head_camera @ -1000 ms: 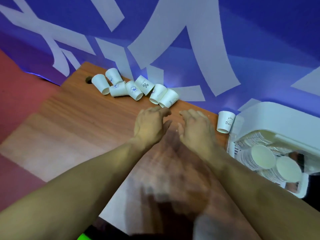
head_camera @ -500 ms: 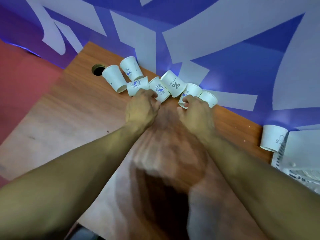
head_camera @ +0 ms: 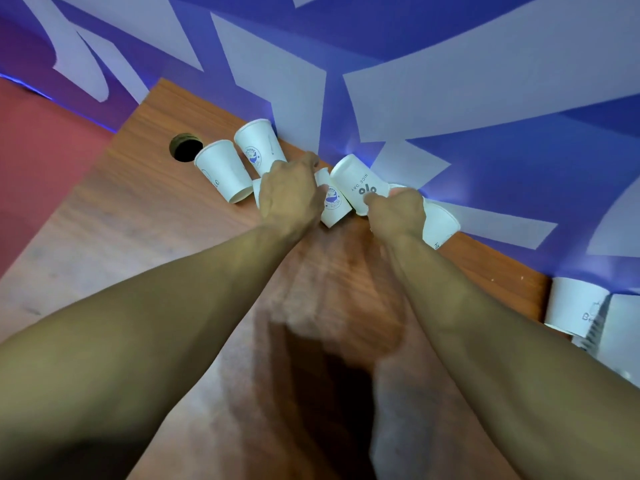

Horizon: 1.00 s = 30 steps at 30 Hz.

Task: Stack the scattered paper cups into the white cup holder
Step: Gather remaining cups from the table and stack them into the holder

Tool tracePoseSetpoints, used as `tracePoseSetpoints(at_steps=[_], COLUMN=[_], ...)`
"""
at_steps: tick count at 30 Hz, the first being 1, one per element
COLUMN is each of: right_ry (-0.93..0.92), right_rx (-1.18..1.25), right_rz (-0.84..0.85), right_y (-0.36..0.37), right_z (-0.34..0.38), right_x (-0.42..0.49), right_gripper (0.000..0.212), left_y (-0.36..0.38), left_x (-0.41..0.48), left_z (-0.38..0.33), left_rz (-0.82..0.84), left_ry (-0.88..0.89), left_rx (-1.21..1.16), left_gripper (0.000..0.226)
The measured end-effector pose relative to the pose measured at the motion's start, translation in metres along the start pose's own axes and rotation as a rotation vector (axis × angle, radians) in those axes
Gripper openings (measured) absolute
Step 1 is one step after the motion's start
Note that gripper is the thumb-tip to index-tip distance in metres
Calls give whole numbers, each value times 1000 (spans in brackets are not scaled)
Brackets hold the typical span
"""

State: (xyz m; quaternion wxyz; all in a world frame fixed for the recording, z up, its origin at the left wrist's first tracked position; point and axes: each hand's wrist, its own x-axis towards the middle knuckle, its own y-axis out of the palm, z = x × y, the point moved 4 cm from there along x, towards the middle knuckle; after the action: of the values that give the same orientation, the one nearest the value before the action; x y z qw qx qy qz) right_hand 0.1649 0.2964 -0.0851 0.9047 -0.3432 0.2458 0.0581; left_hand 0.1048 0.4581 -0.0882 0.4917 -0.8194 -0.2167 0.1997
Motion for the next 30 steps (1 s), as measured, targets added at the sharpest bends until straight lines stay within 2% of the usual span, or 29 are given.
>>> tracePoseSetpoints(at_steps=[2, 3, 5, 6, 8, 13, 17, 24, 27, 30], right_ry=[34, 44, 49, 59, 91, 26, -188, -766, -912, -946], right_rx=[82, 119, 170, 204, 278, 361, 166, -325, -558, -692], right_rz=[-20, -34, -51, -55, -59, -77, -157, -354, -406, -458], right_y=[3, 3, 1, -2, -11, -46, -91, -173, -206, -243], right_z=[2, 2, 2, 2, 0, -4, -7, -30, -53, -82], right_x=[2, 3, 1, 0, -3, -23, -56, -135, -161, -182], right_gripper=[38, 37, 17, 16, 26, 28, 9, 7, 2, 11], left_y=[2, 3, 2, 2, -1, -13, -36, -63, -70, -70], left_x=[3, 4, 2, 0, -6, -32, -65, -137, -175, -213], left_z=[-1, -1, -4, -7, -15, -40, -67, -115, -142, -171], left_rz=[5, 11, 22, 24, 36, 81, 26, -78, -188, -277], left_ry=[-1, -7, 1, 18, 62, 207, 307, 600, 769, 922], left_rx=[32, 32, 32, 36, 39, 37, 84, 252, 289, 275], left_gripper=[36, 35, 33, 31, 29, 31, 30, 29, 25, 27])
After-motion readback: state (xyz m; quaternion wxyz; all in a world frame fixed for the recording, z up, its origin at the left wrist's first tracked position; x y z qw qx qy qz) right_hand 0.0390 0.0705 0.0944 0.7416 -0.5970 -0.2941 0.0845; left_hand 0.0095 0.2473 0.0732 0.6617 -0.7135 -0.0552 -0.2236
